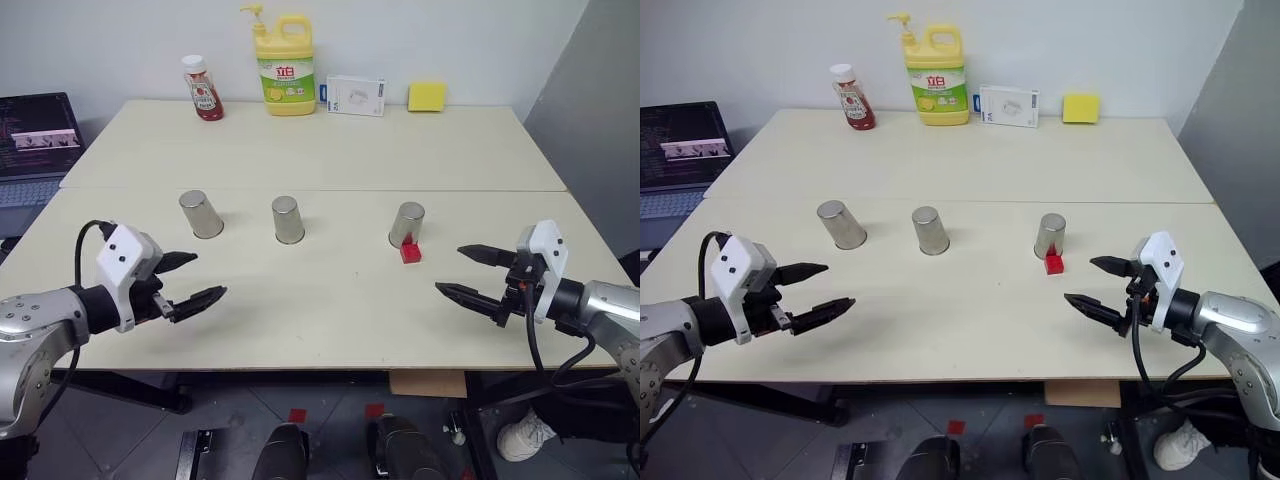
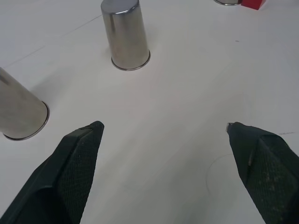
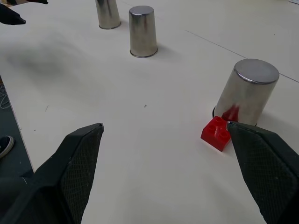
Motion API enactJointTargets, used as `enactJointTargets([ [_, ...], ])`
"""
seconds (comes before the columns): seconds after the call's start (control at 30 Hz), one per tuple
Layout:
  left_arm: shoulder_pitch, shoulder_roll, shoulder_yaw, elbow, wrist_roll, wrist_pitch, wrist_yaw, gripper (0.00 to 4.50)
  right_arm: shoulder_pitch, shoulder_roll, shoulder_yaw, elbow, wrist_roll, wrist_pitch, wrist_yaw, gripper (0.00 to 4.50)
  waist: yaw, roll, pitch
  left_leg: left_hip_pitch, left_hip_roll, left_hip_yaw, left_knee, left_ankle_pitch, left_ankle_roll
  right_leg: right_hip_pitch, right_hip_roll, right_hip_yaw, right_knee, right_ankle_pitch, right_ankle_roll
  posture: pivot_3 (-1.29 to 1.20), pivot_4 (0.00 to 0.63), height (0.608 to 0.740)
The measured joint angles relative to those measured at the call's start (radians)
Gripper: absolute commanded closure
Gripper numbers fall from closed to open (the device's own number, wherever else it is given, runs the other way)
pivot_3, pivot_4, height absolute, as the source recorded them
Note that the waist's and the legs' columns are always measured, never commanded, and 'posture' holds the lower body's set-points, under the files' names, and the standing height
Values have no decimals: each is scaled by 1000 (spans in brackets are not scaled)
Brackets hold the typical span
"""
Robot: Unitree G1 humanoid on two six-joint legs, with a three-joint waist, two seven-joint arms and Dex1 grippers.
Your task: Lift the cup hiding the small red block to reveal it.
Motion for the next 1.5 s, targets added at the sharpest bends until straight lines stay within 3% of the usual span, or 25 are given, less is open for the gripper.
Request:
enactJointTargets([
  [1.5, -10, 13, -2, -10, 3, 4, -21, 0, 32, -8, 13, 17, -42, -68, 42, 8, 0, 0, 0, 0, 0, 0, 0, 0, 0, 0, 0, 0, 0, 0, 0, 0, 150, 740],
])
